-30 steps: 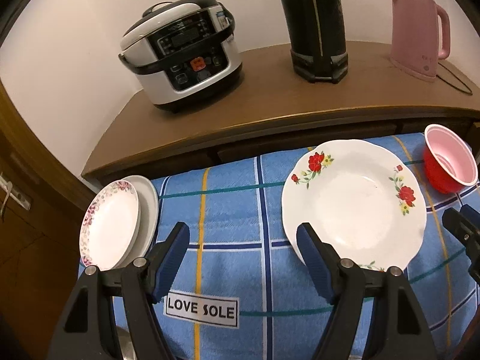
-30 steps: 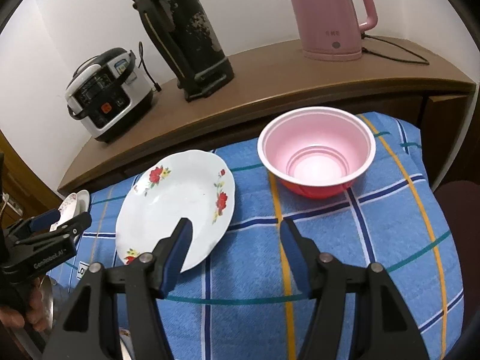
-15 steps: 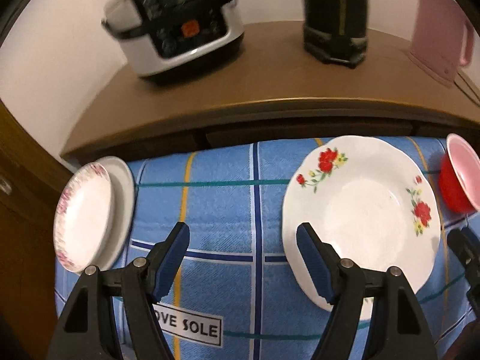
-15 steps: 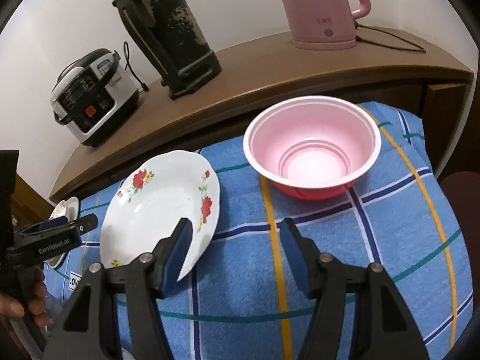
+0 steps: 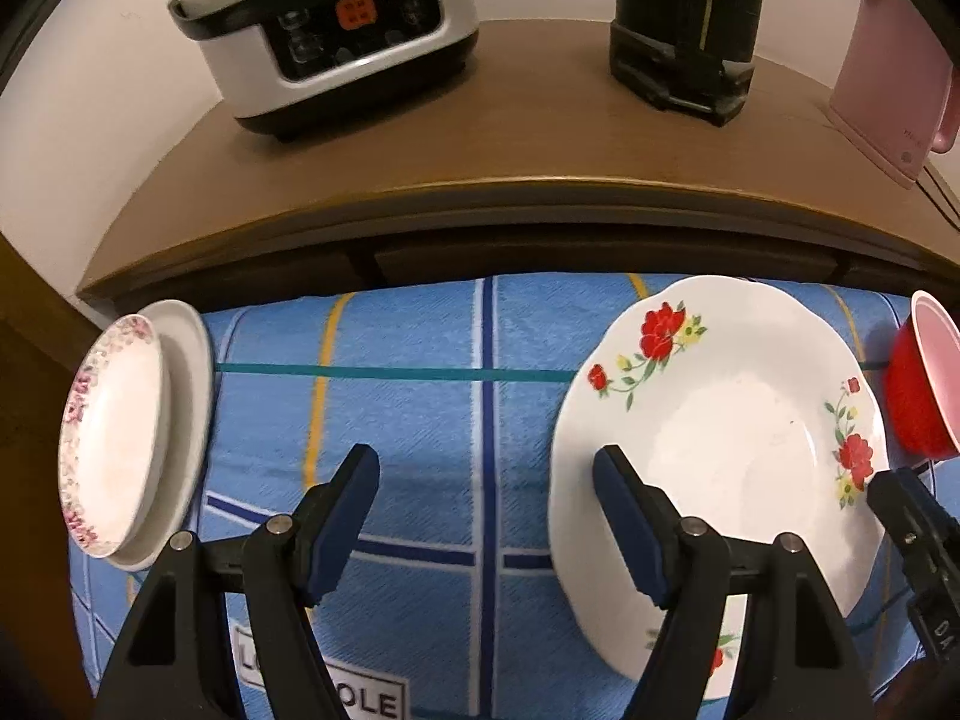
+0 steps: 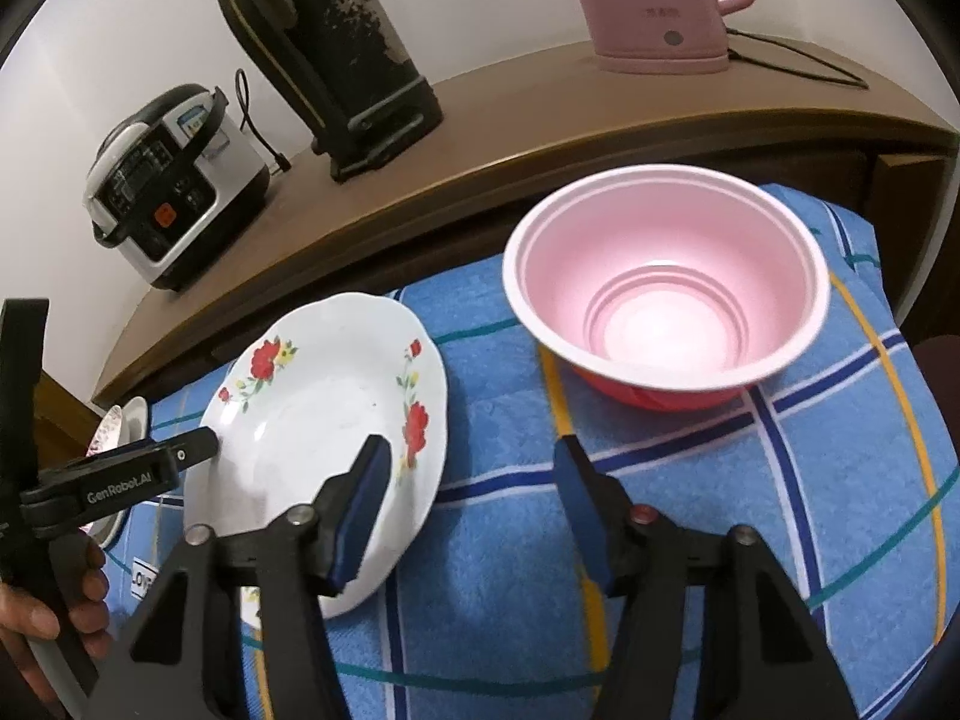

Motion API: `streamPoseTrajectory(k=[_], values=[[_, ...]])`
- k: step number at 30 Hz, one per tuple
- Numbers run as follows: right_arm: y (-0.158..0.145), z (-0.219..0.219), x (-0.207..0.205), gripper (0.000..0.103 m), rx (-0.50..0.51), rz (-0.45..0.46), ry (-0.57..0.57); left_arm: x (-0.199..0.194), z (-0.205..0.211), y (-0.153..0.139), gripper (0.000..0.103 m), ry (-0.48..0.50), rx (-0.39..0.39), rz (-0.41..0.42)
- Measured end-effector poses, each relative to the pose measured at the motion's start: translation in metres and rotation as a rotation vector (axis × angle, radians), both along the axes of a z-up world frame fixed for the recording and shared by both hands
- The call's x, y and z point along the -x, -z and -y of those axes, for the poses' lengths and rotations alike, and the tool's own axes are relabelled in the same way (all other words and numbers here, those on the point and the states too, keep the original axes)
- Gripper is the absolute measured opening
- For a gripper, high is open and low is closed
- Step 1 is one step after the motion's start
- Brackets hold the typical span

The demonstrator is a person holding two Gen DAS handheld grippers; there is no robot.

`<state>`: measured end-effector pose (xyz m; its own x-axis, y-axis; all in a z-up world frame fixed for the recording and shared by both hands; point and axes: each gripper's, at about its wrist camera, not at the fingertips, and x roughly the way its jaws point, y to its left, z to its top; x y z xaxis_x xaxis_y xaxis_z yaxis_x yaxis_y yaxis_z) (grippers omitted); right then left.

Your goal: Organize plates and bowls

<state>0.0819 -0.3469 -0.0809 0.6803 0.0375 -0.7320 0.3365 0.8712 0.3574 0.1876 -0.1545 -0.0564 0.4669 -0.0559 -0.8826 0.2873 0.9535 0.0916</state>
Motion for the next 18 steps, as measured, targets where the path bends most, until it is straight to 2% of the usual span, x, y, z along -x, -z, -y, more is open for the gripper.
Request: streamPoseTrajectory(k=[8, 13, 18], values=[[0.003, -0.006, -0.009, 0.032, -0.005, 0.006, -0.036, 0.000, 0.013, 0.013, 0.075, 0.038, 0.021, -0.031], [0.007, -0.010, -0.015, 0.024, -0.025, -0.005, -0.066, 0.001, 0.019, 0.011, 0.040, 0.082, 0.092, -0.044], [0.007, -0.012, -0.015, 0.019, -0.033, 0.002, -0.086, -0.001, 0.026, 0.013, 0.038, 0.095, 0.113, -0.066]])
